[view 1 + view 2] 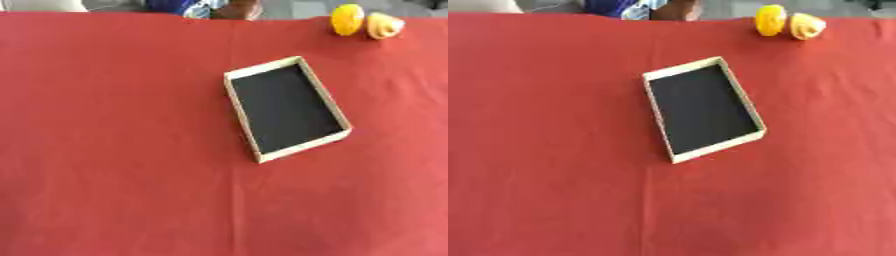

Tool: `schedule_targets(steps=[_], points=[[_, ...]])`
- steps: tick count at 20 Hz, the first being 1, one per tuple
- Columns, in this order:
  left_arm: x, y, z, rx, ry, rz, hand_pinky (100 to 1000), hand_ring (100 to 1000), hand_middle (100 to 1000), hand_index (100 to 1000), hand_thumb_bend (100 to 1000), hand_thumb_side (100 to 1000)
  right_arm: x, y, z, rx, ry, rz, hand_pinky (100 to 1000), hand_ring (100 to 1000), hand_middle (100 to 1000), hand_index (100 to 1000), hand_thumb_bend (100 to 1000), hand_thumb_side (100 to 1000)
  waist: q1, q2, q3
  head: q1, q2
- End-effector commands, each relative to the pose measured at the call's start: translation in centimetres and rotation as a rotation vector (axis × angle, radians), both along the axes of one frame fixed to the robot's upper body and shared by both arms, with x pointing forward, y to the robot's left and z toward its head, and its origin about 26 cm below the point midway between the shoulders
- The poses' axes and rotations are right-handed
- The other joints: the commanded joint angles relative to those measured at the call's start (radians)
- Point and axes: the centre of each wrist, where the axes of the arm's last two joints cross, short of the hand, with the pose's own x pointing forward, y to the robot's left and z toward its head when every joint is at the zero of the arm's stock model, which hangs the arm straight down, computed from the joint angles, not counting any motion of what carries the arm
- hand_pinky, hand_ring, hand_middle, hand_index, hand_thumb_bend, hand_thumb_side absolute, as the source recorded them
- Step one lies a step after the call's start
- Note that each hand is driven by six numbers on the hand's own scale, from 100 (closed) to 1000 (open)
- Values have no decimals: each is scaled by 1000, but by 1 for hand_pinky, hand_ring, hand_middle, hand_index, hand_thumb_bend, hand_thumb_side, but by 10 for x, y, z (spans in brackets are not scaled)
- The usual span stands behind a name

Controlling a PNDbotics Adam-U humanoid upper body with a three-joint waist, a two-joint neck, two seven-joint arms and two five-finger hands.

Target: Pick up objects on the table and place them in the box.

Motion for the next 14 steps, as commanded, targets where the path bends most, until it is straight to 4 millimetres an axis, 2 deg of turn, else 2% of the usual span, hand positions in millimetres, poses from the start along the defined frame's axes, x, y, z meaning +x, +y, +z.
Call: schedule_targets(steps=[1,5,8,14], points=[[-2,0,8,17,-27,-3,870,844,686,801,100,667,-10,-9,21,-18,-53,-18,912,1000,900,919,100,274,2,-20,-2,-3,-10],[-2,0,8,17,-27,-4,871,844,686,801,100,667,-9,-9,20,-24,-49,-10,914,1000,905,921,100,269,3,-20,-3,-7,-10],[-2,0,9,17,-27,-6,871,844,686,801,100,667,-9,-8,19,-47,-33,1,915,1000,914,927,100,228,5,-20,-5,-9,-12],[-1,-1,10,18,-31,-13,872,844,686,802,100,666,-2,-5,5,-157,54,17,912,1000,919,931,100,171,8,-21,-6,-18,-20]])
